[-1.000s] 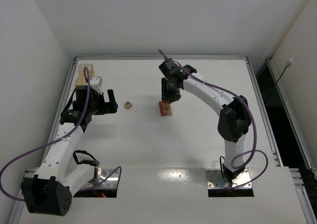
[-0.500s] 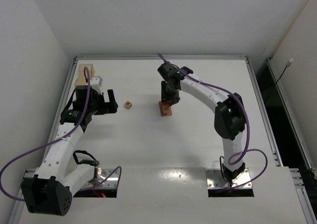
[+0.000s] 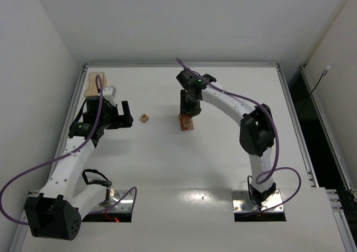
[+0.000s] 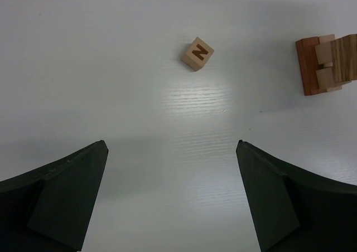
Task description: Build the wood block tower
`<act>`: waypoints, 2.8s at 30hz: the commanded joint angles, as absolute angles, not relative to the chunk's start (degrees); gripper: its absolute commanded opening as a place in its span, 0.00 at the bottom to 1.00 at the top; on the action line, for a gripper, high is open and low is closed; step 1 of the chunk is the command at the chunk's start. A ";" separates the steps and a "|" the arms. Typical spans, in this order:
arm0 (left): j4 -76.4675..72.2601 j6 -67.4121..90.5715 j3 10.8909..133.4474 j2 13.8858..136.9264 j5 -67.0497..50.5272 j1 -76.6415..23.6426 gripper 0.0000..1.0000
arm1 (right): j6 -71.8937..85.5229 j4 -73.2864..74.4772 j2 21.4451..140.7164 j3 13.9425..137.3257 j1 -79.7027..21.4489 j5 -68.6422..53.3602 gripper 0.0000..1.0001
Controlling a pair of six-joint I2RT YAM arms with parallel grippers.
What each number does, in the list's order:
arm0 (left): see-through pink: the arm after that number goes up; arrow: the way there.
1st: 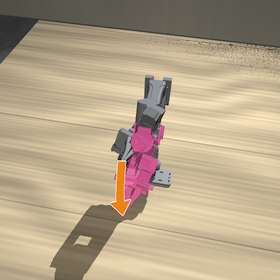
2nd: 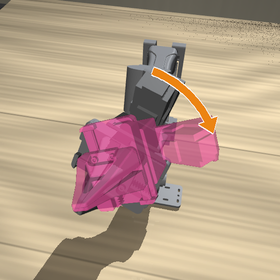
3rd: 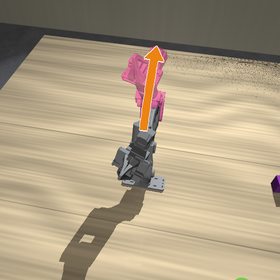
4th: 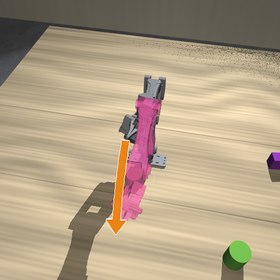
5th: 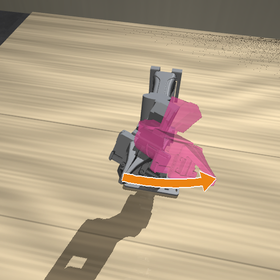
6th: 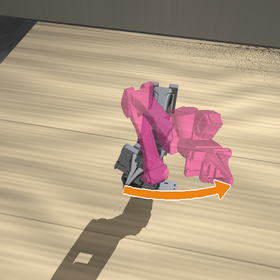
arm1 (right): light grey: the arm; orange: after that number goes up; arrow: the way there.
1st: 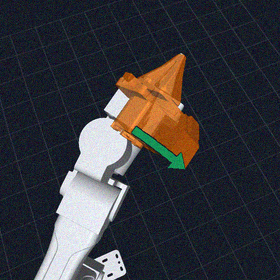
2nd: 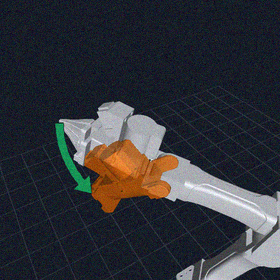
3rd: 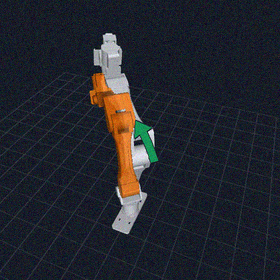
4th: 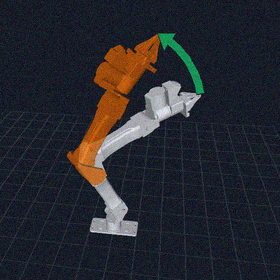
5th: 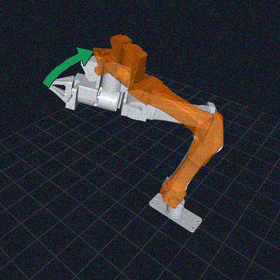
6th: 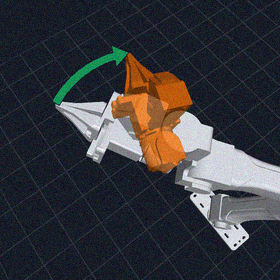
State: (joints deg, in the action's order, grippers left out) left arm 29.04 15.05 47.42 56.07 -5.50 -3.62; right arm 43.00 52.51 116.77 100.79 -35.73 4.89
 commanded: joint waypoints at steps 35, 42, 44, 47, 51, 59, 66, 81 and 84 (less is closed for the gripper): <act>26.98 14.94 49.22 57.66 -5.63 -3.16 1.00 | 43.51 50.36 118.56 101.87 -33.84 2.55 0.00; 26.98 14.94 49.22 58.18 -6.15 -3.16 1.00 | 43.51 50.36 118.56 100.81 -33.31 2.02 0.00; 26.98 14.94 49.22 58.18 -6.15 -3.16 1.00 | 43.51 50.36 118.56 100.81 -33.31 2.02 0.00; 26.98 14.94 49.22 58.18 -6.15 -3.16 1.00 | 43.51 50.36 118.56 100.28 -33.31 2.02 0.00; 26.98 14.94 49.22 58.18 -6.15 -3.16 1.00 | 43.51 49.83 118.56 99.76 -33.31 0.89 0.00; 26.98 14.94 49.22 58.18 -6.15 -3.16 1.00 | 42.98 49.31 119.09 100.37 -33.31 0.35 0.00; 26.98 14.94 49.22 58.18 -6.15 -3.16 1.00 | 42.45 48.78 119.61 100.37 -33.31 0.35 0.00; 26.46 14.94 48.69 58.71 -6.15 -3.16 1.00 | 42.45 48.78 119.62 100.90 -32.78 -0.17 0.25; 26.46 14.94 48.69 58.71 -6.15 -3.16 1.00 | 41.92 48.78 119.62 100.38 -32.78 -0.18 0.38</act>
State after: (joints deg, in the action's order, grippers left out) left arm 28.86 15.05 47.42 58.89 -5.76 -3.60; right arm 42.24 49.52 119.07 99.88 -33.08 0.56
